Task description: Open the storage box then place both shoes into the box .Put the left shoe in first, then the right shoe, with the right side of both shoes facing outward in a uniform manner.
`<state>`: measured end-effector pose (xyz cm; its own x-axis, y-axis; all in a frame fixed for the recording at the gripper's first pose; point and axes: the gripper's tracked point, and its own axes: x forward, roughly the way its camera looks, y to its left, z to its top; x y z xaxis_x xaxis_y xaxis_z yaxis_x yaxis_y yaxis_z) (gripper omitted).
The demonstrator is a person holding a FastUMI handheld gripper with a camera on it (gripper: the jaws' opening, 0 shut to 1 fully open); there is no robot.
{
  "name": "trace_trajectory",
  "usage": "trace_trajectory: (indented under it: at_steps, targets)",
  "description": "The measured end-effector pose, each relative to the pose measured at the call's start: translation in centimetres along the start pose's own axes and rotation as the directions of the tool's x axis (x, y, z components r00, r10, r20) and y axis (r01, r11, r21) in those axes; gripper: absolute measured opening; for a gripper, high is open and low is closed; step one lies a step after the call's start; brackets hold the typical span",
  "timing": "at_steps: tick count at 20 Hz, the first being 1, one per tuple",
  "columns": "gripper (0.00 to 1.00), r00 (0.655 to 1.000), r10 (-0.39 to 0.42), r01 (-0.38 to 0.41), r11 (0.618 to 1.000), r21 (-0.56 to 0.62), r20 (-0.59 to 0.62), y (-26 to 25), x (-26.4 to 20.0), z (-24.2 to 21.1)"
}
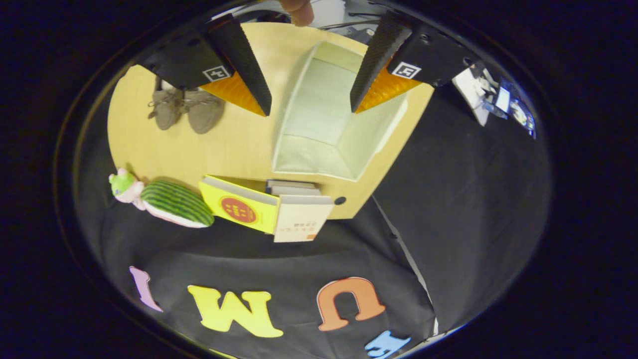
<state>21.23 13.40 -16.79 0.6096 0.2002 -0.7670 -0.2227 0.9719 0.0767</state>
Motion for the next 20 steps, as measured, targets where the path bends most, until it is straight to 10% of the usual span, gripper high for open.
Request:
trace_trajectory:
  at_steps: [15,20]
  targets:
    - [1.00,0.862,-0.359,0.333,0.933,-0.135,-0.357,-20.2,6.4,-12.5]
    - [0.66,0.863,-0.285,0.319,0.948,0.012,-0.416,-22.5,9.3,-13.8]
